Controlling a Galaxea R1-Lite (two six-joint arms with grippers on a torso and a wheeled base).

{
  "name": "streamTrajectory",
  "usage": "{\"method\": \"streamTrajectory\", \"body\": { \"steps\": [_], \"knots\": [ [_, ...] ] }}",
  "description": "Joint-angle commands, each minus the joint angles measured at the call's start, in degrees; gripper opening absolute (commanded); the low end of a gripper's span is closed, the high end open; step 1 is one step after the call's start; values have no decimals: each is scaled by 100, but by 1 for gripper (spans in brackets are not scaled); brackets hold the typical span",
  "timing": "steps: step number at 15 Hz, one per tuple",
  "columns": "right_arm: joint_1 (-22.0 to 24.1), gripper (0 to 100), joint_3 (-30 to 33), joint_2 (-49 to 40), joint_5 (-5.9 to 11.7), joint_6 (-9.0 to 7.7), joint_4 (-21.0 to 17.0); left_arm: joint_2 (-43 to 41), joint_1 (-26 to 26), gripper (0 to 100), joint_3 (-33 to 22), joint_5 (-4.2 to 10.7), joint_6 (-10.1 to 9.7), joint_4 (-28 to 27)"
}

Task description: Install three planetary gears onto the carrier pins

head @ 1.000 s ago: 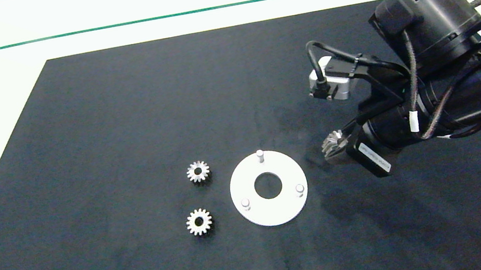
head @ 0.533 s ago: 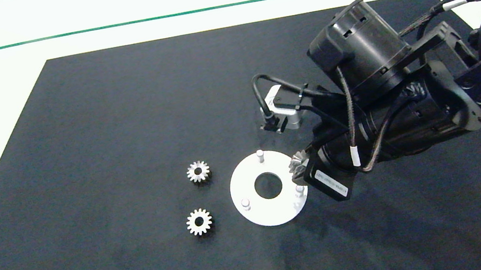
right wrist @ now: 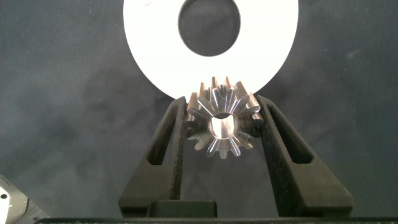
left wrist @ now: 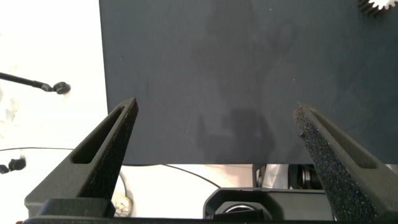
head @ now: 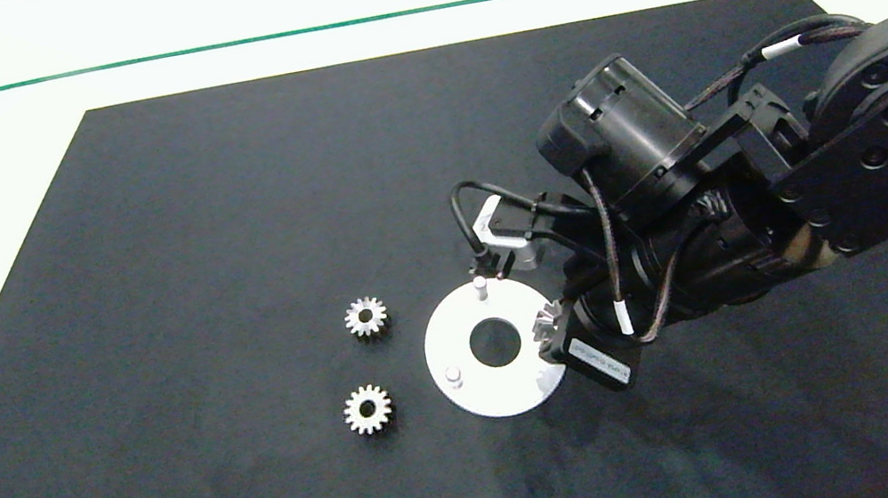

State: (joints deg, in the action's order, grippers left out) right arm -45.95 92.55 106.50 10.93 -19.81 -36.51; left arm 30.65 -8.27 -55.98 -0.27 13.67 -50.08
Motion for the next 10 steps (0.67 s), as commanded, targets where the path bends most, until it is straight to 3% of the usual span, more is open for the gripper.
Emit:
{"method": "streamTrajectory", "body": {
  "steps": [1,10],
  "knots": [
    [-2,13,17,47,5,-14,-23,-15,-8,100,-1,0,13,-28],
    [24,13,44,231,-4,12,-5,-164,-17,100,-1,0,13,-107]
  ]
}}
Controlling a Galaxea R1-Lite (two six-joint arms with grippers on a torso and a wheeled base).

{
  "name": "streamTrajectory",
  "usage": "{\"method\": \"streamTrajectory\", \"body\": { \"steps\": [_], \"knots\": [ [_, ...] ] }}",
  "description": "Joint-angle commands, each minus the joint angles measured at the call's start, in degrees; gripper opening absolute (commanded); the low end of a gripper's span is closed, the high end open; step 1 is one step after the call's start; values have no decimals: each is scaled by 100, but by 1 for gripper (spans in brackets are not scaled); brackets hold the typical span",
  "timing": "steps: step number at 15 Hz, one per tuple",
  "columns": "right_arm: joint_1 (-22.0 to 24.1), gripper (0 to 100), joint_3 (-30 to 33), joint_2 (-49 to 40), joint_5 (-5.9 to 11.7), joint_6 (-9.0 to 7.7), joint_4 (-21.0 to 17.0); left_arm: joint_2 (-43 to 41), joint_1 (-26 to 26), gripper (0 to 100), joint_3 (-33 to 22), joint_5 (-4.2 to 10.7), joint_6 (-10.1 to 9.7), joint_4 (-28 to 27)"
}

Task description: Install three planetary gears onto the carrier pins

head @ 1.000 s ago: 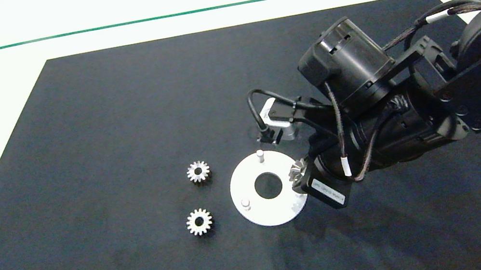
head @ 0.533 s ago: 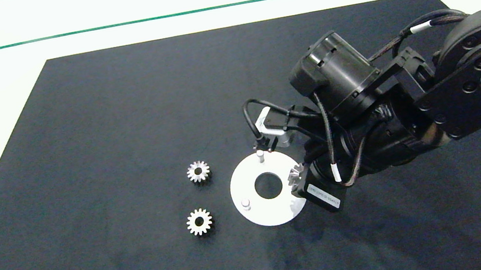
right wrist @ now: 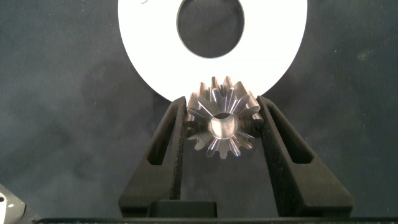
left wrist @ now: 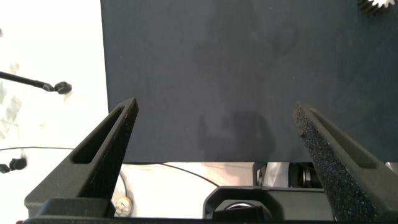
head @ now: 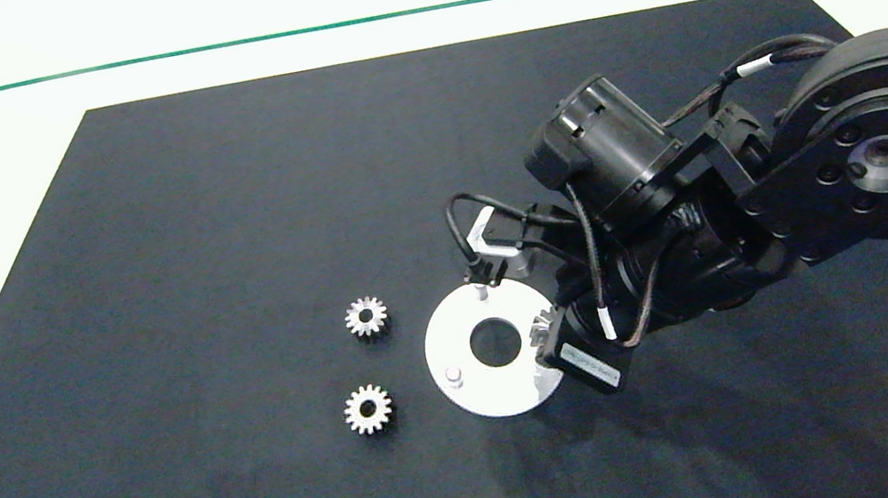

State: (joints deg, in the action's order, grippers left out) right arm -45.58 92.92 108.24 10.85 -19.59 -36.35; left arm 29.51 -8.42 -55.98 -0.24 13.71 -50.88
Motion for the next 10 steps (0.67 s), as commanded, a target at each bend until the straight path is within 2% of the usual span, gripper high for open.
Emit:
{"method": "streamTrajectory", "body": {
  "steps": [1,10],
  "knots": [
    [-12,13,-2,57,5,-10,-21,-69,-1,100,-1,-2,8,-36],
    [58,13,104,250,14,17,32,-86,7,100,-1,-2,17,-36]
  ]
}}
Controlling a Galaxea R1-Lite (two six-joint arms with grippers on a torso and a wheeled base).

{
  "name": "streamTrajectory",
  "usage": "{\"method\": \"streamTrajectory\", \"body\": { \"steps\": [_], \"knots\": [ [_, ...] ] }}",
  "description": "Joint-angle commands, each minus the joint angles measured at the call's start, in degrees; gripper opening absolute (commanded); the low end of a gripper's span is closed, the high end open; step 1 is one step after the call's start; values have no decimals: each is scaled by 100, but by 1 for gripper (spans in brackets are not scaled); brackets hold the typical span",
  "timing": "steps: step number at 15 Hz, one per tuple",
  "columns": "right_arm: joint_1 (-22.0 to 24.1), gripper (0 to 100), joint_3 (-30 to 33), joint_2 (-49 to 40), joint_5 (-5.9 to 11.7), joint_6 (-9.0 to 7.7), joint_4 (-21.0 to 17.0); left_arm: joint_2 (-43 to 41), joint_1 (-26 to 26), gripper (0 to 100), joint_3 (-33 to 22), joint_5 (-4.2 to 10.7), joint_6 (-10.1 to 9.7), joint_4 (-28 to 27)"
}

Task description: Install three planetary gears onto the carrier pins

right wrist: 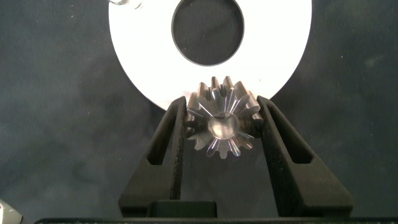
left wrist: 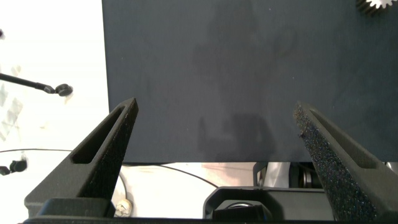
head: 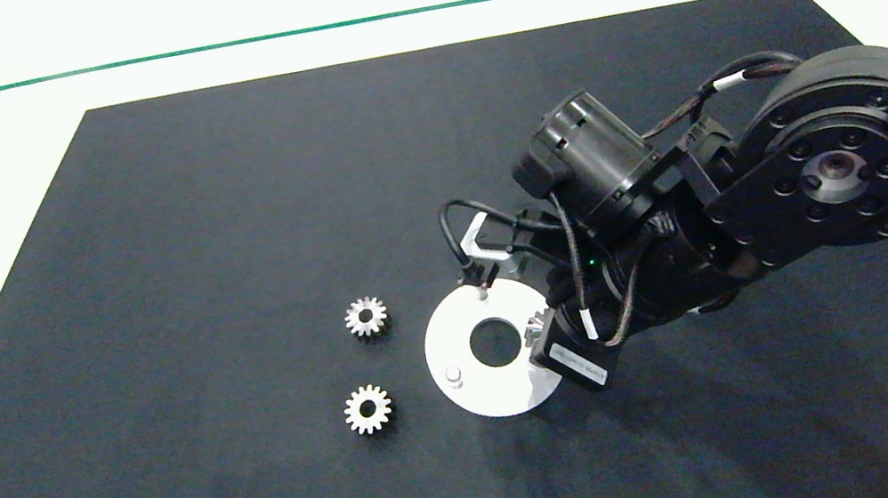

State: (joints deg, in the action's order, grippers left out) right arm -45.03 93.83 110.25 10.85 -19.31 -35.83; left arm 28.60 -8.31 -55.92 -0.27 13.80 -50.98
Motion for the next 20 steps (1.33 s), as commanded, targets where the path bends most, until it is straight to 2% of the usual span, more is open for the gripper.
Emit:
{"method": "streamTrajectory", "body": {
  "steps": [1,20],
  "knots": [
    [-6,13,4,49,5,-11,-21,5,-4,100,2,0,9,-26],
    [-41,13,-137,-4,66,-11,-29,-91,-4,100,2,0,9,-79]
  ]
}}
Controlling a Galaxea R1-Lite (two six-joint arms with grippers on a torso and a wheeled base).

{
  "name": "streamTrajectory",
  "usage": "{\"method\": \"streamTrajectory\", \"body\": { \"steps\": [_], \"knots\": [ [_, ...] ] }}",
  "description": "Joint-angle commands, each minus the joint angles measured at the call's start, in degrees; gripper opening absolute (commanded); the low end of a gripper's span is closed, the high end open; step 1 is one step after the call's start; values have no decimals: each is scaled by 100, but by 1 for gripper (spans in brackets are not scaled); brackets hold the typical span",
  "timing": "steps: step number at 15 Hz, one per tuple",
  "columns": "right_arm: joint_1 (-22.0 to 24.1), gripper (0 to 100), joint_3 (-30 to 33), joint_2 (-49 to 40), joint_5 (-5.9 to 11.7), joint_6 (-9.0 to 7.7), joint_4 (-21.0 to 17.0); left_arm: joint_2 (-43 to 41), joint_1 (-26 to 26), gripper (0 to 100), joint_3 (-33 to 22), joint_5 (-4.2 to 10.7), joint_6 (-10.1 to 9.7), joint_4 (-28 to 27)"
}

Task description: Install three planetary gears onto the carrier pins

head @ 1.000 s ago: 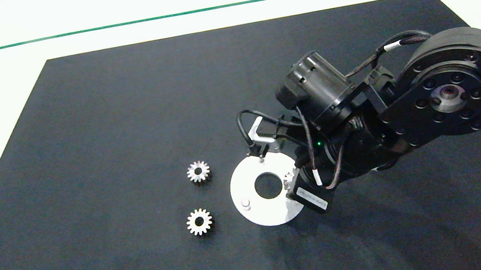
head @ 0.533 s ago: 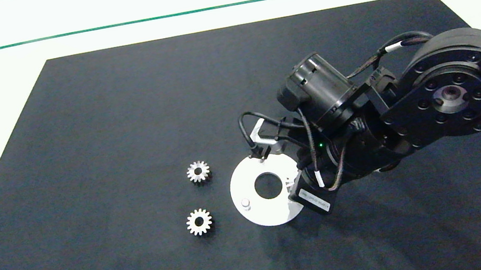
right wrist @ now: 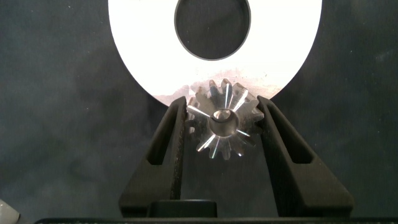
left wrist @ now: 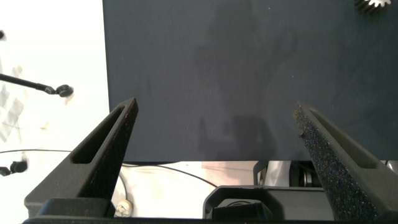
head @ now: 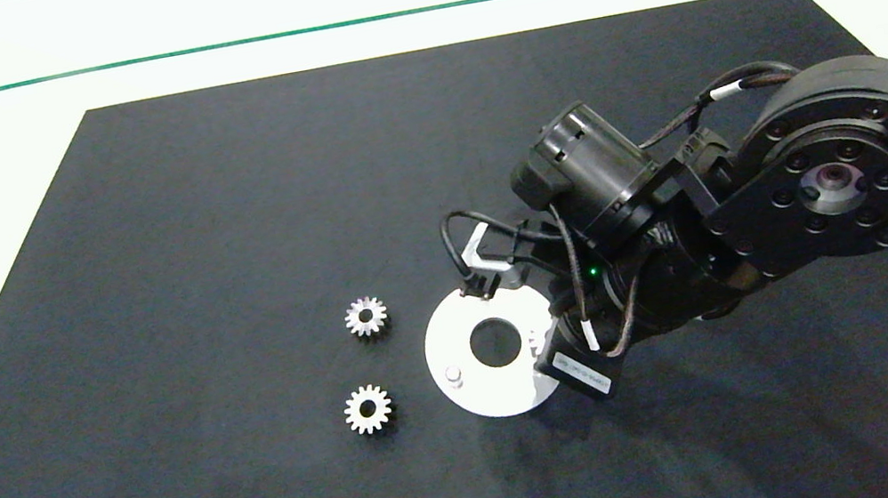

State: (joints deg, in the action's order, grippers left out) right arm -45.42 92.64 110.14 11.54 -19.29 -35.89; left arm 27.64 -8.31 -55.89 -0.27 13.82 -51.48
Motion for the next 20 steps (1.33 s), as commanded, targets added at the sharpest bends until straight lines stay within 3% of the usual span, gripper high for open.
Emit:
{"method": "streamTrajectory", "body": {
  "steps": [1,2,10,12,15,16,17,18,20],
  "knots": [
    [-2,13,-18,16,-3,-14,-15,5,-4,100,0,0,6,-29],
    [-2,100,-18,16,-12,-14,-6,5,-4,100,0,0,6,-29],
    [-2,100,-123,-204,6,30,-15,58,5,100,-9,0,15,15],
    [60,100,-492,-977,146,285,-15,576,14,100,-62,-17,226,507],
    [499,100,-1353,-2137,419,575,-15,1684,234,100,-80,-70,586,1430],
    [833,100,-1767,-2884,454,663,-15,2220,990,100,-97,-61,586,1597],
    [1097,100,-2021,-3456,454,645,-15,2580,1631,100,-176,-43,419,1615],
    [1317,100,-2197,-3965,454,628,-15,2940,1974,100,-308,-43,129,1685],
    [1615,100,-2276,-4783,454,628,-50,3626,2475,100,-563,-8,6,1729]
  ]
}}
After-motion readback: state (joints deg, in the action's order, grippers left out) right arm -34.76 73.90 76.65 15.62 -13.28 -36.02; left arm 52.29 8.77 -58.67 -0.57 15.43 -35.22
